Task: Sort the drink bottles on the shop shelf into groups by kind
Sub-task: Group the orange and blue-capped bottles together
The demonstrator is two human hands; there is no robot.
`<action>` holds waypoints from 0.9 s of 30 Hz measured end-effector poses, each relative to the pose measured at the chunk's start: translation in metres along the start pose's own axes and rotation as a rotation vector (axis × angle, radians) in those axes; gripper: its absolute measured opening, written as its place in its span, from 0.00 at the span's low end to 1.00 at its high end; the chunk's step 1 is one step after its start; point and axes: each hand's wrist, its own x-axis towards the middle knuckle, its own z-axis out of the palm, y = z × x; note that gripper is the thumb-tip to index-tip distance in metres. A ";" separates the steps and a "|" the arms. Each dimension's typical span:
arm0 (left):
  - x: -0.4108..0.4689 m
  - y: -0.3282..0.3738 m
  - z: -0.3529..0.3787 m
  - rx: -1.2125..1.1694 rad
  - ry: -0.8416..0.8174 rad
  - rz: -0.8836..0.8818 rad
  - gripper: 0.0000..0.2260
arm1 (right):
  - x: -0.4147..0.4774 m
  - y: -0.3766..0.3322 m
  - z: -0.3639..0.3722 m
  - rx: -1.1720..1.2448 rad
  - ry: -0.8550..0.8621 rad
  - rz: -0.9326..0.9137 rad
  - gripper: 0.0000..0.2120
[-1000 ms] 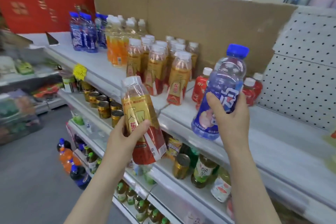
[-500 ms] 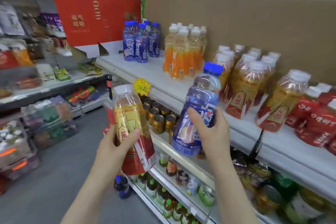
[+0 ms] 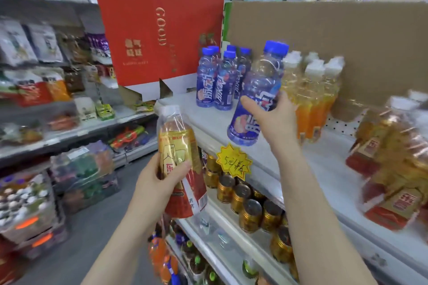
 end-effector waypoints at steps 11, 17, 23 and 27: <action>0.121 -0.006 -0.024 -0.006 -0.052 -0.025 0.23 | 0.113 0.051 0.111 -0.377 -0.077 0.060 0.31; 0.158 -0.009 -0.027 -0.016 -0.142 -0.075 0.25 | 0.134 0.061 0.144 -0.427 -0.030 0.041 0.31; 0.173 -0.016 -0.034 0.016 -0.229 -0.068 0.25 | 0.156 0.069 0.168 -0.455 0.015 0.088 0.34; 0.177 -0.022 -0.035 0.058 -0.291 -0.067 0.26 | 0.145 0.064 0.153 -0.512 -0.072 0.109 0.40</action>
